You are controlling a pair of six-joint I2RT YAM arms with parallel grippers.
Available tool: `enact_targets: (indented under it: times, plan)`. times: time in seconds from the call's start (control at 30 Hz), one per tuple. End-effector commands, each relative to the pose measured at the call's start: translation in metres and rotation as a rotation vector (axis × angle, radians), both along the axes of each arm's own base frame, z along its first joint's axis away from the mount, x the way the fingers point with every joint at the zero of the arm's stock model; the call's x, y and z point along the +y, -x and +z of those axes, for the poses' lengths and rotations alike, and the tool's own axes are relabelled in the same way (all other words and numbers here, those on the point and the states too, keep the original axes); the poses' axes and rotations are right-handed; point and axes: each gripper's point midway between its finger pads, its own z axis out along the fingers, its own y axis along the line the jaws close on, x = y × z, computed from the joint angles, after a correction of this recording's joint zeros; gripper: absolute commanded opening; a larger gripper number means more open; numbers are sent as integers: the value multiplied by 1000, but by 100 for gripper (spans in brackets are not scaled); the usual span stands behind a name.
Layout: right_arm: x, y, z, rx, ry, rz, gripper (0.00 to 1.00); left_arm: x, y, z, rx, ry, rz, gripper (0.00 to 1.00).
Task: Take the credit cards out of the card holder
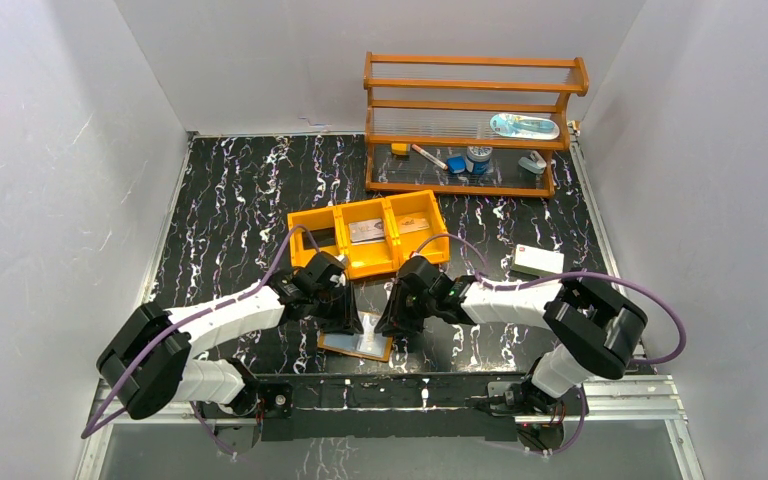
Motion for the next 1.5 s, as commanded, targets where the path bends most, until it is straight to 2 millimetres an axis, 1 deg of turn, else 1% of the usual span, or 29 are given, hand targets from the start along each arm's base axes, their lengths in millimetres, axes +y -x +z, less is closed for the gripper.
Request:
enact_targets:
  times: [0.0, 0.17, 0.43, 0.5, 0.67, 0.73, 0.8, 0.87, 0.9, 0.97, 1.03, 1.07, 1.13, 1.23, 1.33, 1.37, 1.47]
  plan:
    - [-10, 5, -15, 22, 51, -19, 35, -6, -4, 15, -38, 27, -30, 30]
    - [-11, 5, -16, 22, 52, -21, 35, -7, -4, 14, -38, 29, -47, 35]
    - [-11, 3, -11, 9, 47, -27, 34, -17, 0, 8, -9, 59, -95, 35]
    - [-11, 4, -11, 11, 46, -24, 34, -19, 2, 3, 12, 70, -97, 35]
    - [-12, 7, -14, 23, 44, -15, 33, -12, 7, -13, 59, 46, -49, 35]
    - [-12, 8, -15, 29, 37, -16, 33, -10, 10, -19, 81, 77, -20, 35]
    - [-11, 9, -17, 33, 32, -15, 32, -9, 11, -21, 102, 136, 8, 35]
    - [-11, 11, -18, 40, 26, -11, 32, -13, 11, -19, 120, 223, 23, 35]
    - [-11, 12, -20, 45, 26, -9, 32, -13, 15, -20, 139, 269, 27, 36]
    - [-10, 13, -22, 56, 21, -9, 32, -19, 18, -15, 166, 347, 25, 35]
    - [-10, 14, -23, 64, 20, -9, 31, -20, 18, -15, 168, 357, 23, 35]
    - [-10, 14, -24, 65, 21, -9, 31, -18, 19, -19, 181, 343, 25, 34]
    - [-11, 13, -23, 59, 24, -14, 31, -18, 19, -21, 187, 334, 25, 32]
    - [-13, 9, -17, 32, 44, -10, 31, -15, 18, -24, 188, 304, 37, 29]
    - [-13, -1, 1, -36, 60, -4, 32, -9, 15, -26, 172, 252, 47, 29]
    - [-12, -6, 10, -60, 59, -7, 33, -7, 14, -28, 171, 233, 51, 29]
    - [-12, -10, 20, -84, 65, -8, 33, -5, 11, -21, 141, 221, 44, 29]
